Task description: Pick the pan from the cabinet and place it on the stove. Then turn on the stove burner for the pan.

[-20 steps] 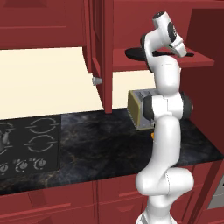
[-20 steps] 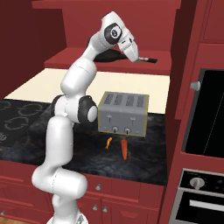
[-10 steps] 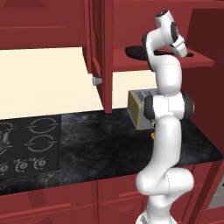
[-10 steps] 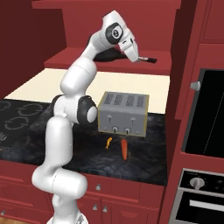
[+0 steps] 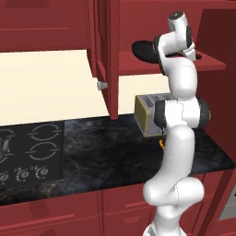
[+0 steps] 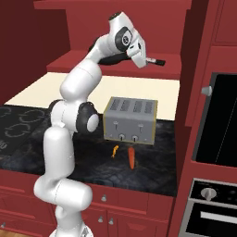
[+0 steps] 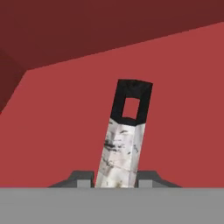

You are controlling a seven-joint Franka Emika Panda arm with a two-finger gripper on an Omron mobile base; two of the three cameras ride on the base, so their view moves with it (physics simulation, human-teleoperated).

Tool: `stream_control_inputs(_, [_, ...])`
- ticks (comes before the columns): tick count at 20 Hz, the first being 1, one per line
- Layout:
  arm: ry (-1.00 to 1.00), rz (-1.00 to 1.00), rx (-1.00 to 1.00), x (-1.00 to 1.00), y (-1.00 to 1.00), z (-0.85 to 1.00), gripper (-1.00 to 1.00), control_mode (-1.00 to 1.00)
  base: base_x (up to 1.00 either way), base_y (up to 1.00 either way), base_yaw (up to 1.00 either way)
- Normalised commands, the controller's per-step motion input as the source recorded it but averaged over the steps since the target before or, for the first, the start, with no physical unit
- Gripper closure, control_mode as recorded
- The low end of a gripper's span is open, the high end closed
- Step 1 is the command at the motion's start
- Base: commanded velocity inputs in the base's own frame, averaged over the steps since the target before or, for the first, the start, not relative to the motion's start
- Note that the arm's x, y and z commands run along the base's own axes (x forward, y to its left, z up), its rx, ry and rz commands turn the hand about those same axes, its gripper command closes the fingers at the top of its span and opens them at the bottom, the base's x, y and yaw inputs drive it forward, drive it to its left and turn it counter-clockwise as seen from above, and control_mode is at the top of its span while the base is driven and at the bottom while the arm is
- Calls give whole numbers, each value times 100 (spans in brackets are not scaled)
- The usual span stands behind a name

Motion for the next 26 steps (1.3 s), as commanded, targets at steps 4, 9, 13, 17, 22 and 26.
stream_control_inputs(4, [-34,3,-10,0,14,-46,100,-100,0,0,0])
stream_control_inputs(9, [-34,0,-10,-5,12,-25,100,-100,0,0,0])
stream_control_inputs(13, [-29,0,-8,-24,14,-5,100,-100,0,0,0])
stream_control_inputs(17, [-17,1,-3,-44,20,-2,100,-100,0,0,0])
stream_control_inputs(22, [-3,0,0,-70,27,0,100,-100,0,0,0])
stream_control_inputs(26, [0,0,0,-78,25,0,100,-100,0,0,0])
